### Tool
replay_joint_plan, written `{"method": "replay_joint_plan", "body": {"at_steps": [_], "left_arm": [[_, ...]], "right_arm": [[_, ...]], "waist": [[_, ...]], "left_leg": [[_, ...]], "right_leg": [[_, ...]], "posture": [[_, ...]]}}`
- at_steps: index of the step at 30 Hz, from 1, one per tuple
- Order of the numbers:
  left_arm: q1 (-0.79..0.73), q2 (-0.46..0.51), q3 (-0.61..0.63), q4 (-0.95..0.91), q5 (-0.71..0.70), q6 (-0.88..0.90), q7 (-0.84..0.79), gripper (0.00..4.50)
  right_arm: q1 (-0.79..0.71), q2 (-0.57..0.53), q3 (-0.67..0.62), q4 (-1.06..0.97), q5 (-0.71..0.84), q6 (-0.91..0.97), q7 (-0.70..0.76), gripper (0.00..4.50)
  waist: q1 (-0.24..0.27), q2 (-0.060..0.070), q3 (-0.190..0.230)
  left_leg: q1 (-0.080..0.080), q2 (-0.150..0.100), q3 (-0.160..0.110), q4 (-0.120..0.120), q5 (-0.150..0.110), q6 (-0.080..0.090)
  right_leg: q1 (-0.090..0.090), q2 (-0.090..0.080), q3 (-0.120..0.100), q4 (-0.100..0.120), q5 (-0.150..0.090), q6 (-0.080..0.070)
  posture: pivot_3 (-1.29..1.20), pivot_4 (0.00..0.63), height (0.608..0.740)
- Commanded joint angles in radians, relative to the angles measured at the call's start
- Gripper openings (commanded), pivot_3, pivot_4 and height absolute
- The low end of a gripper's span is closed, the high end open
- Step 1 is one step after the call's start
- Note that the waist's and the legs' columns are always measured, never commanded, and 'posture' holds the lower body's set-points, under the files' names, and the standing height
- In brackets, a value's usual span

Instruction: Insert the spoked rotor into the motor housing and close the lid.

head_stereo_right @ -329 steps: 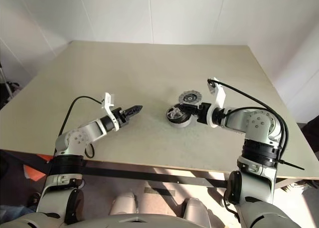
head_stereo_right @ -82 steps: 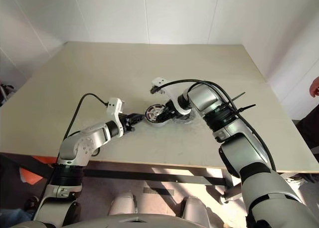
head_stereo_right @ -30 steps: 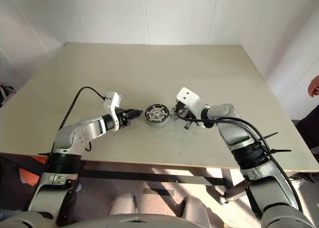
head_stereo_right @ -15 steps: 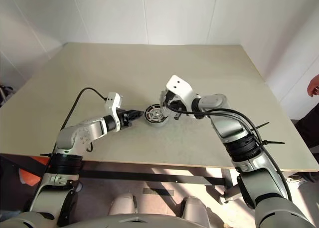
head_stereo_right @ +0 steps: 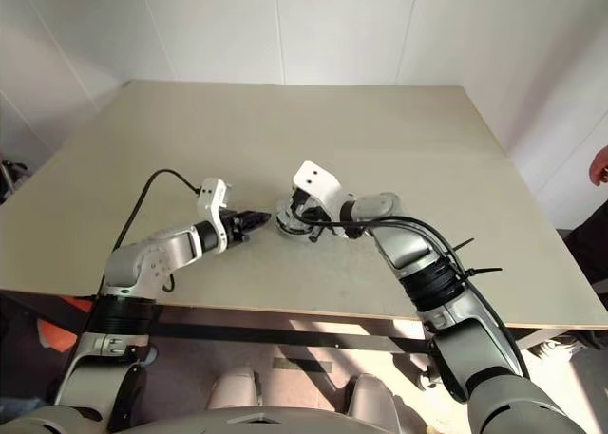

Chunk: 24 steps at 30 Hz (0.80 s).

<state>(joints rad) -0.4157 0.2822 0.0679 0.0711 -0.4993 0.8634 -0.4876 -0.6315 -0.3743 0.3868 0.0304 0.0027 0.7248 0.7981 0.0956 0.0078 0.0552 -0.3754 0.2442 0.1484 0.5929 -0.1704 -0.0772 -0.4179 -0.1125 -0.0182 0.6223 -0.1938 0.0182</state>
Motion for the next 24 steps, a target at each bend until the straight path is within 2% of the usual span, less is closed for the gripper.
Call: {"method": "replay_joint_plan", "body": {"at_steps": [1,6,8,11,15,23,24], "left_arm": [[-0.008,0.009,0.014,-0.038,-0.001,-0.013,0.001,1.73],[-0.015,0.011,0.015,-0.027,0.001,-0.018,-0.001,1.73],[-0.019,0.012,0.014,-0.022,0.002,-0.02,-0.003,1.73],[-0.028,0.012,0.01,-0.012,0.005,-0.023,-0.006,1.73],[-0.035,0.013,0.006,-0.005,0.007,-0.027,-0.009,1.73],[-0.027,0.026,0.011,-0.015,0.009,-0.024,-0.014,1.73],[-0.026,0.027,0.011,-0.016,0.009,-0.024,-0.014,1.73]], "right_arm": [[0.019,0.001,0.008,0.027,-0.015,-0.015,-0.021,0.28],[0.023,0.005,-0.045,-0.008,0.016,-0.099,-0.035,0.28],[0.008,0.0,-0.06,-0.022,0.046,-0.087,-0.001,0.28],[-0.017,0.025,-0.099,-0.026,0.099,-0.071,0.018,0.28],[-0.019,0.053,-0.101,0.032,0.096,-0.13,-0.002,1.56],[-0.038,0.109,-0.094,0.152,0.066,-0.205,-0.062,4.4],[-0.041,0.113,-0.093,0.165,0.061,-0.216,-0.07,4.46]], "waist": [[0.0,0.0,0.0],[0.0,0.0,0.0],[-0.001,0.0,0.0],[-0.001,0.0,0.0],[-0.001,0.0,0.0],[-0.001,0.0,0.0],[-0.001,0.0,0.0]], "left_leg": [[0.001,0.0,0.0,0.0,0.0,0.0],[0.005,0.0,0.0,0.0,0.0,0.001],[0.005,0.0,0.0,0.0,0.0,0.001],[0.005,0.0,0.0,-0.001,0.0,0.001],[0.005,0.0,0.0,-0.005,0.0,0.0],[0.004,0.0,0.0,-0.012,0.003,-0.004],[0.004,0.0,0.0,-0.012,0.003,-0.004]], "right_leg": [[0.0,0.0,0.0,0.0,0.0,0.0],[0.005,0.0,0.0,0.0,-0.001,0.001],[0.005,0.0,0.0,-0.001,-0.003,0.004],[0.005,0.0,0.0,-0.001,0.0,0.001],[0.004,0.0,0.0,-0.002,0.0,0.0],[0.002,0.001,-0.001,-0.006,0.0,0.0],[0.002,0.001,-0.001,-0.006,0.0,0.0]], "posture": [[0.0,0.0,0.74],[0.0,0.0,0.74],[0.0,0.0,0.74],[0.0,0.0,0.74],[0.0,0.0,0.74],[0.0,0.0,0.74],[0.0,0.0,0.74]]}}
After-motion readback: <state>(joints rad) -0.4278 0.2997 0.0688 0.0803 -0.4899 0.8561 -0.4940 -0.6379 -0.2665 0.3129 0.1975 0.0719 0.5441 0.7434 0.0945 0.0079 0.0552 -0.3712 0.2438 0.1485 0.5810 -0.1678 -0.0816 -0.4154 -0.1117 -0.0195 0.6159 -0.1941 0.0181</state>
